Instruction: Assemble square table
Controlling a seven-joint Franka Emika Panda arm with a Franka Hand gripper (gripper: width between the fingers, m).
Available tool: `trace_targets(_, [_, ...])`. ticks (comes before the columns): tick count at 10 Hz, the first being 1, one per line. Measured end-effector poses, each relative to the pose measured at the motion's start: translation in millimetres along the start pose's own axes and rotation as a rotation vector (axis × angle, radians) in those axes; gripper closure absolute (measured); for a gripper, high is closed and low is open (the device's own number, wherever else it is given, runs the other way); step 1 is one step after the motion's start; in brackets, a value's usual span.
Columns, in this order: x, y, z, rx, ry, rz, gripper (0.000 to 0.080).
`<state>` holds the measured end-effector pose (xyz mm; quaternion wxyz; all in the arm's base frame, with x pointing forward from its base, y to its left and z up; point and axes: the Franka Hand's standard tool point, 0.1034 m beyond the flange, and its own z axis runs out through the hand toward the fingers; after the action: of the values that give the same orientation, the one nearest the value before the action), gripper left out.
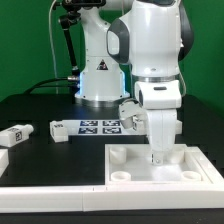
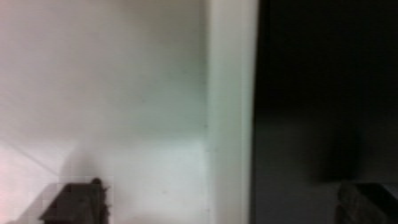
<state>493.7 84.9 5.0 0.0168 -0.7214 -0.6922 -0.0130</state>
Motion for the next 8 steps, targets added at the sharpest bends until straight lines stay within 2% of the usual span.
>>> trace_targets(4, [1.4,-1.1,-2.0,-0.002,0.0,0.033,0.0151])
trace_targets(6, [13.4,-18.8,-27.4,-0.024,-0.012,0.185,0.0151])
trace_targets(8, [26.1,-24.0,-58.2,-0.05,-0.024,0.345,0.0151])
